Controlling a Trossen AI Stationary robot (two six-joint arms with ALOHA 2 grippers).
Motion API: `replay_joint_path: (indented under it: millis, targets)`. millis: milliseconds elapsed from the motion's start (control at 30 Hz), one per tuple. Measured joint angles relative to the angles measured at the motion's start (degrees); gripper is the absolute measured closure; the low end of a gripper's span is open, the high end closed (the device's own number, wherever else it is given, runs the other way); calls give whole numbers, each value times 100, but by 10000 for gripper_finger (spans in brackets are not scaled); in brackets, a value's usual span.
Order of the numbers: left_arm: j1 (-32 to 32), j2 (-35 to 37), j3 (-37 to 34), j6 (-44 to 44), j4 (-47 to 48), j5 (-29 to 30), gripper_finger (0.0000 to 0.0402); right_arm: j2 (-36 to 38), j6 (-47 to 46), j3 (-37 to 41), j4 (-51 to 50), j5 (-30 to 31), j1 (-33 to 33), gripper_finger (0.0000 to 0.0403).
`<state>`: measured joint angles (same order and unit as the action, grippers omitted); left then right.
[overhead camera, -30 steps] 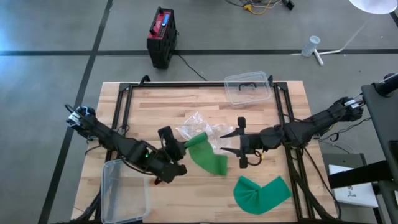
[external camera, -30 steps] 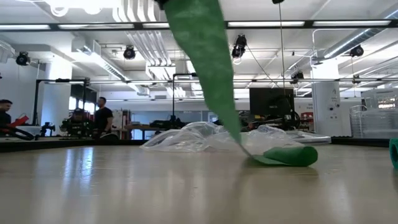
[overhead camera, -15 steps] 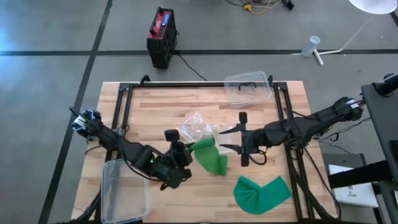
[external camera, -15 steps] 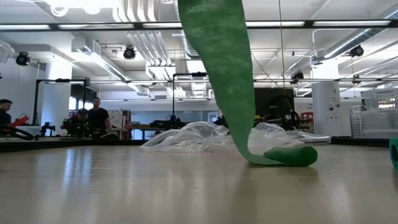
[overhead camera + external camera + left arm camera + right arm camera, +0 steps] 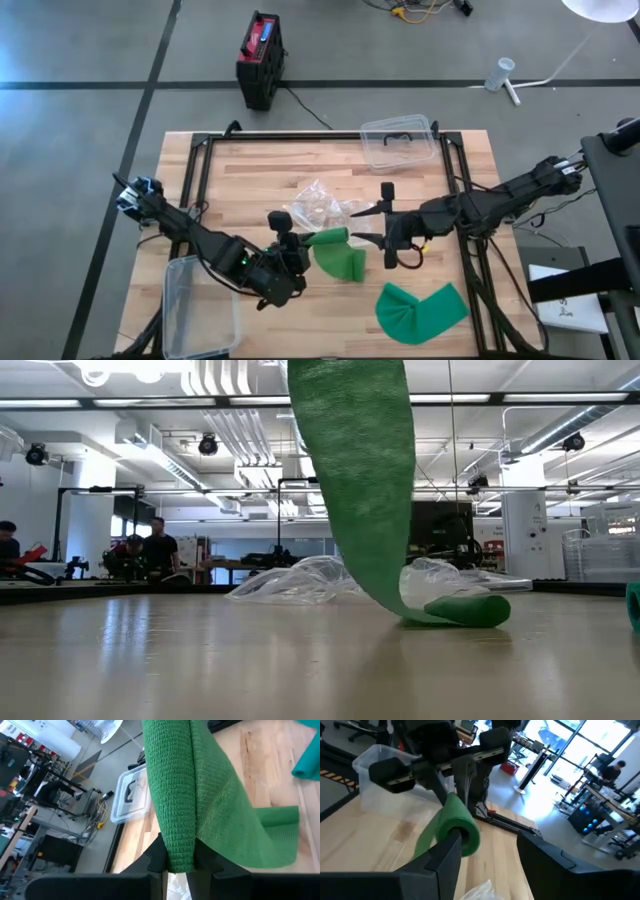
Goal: Roll bandage
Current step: Roll the green bandage
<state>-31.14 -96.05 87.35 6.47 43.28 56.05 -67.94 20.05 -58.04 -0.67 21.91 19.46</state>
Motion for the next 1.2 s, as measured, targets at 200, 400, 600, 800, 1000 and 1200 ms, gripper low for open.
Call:
replay_joint_path:
  millis: [200,400,600,800,1000,1200]
  targets:
    - [0,0,0,-150,-19,35,365,-3,76,-175,-311,15,13,217]
    - [4,0,-4,-242,-162,41,365,-10,236,-310,-467,62,-39,217]
    - [7,0,-7,-481,-453,44,365,-55,7,-272,-514,-168,-39,217]
    - [22,0,-7,-519,-513,44,364,-55,-61,-258,-443,-410,-37,217]
    - [28,0,-7,-815,-852,39,364,-133,-58,-256,-297,-418,-68,218]
    - [108,2,-17,-985,-988,33,364,-275,71,-254,-275,-546,-74,232]
